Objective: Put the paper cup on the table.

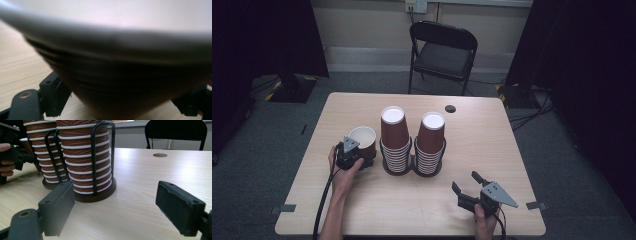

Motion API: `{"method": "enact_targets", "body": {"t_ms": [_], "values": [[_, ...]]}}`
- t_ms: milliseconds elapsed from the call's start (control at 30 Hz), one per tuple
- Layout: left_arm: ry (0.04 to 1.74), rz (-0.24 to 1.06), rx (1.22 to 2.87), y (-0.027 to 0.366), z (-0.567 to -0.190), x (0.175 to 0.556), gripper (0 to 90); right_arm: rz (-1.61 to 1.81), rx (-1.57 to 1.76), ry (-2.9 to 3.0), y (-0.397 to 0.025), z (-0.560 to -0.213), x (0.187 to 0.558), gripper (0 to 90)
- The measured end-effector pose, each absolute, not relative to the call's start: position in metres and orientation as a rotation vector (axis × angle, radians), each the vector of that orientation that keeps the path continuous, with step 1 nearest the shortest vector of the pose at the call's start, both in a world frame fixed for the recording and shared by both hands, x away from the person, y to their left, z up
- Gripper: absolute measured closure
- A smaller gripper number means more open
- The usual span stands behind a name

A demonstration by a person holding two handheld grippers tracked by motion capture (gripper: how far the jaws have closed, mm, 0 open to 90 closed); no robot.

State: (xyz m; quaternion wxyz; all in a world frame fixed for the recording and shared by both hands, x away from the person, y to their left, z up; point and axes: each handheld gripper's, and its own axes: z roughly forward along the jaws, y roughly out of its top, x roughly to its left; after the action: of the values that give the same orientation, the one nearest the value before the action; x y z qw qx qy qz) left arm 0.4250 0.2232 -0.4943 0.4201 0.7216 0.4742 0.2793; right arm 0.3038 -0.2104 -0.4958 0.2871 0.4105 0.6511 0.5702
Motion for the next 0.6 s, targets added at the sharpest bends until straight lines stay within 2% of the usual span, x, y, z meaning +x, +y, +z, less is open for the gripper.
{"method": "enact_targets", "body": {"t_ms": [200,600], "values": [[1.195,0.739,1.786,0.227,-0.493,0.414,15.4,1.525,1.093,1.738,-0.211,-0.496,0.304,14.7],[1.209,0.682,1.784,0.237,-0.496,0.403,15.7,1.532,1.091,1.744,-0.211,-0.496,0.304,14.6]]}}
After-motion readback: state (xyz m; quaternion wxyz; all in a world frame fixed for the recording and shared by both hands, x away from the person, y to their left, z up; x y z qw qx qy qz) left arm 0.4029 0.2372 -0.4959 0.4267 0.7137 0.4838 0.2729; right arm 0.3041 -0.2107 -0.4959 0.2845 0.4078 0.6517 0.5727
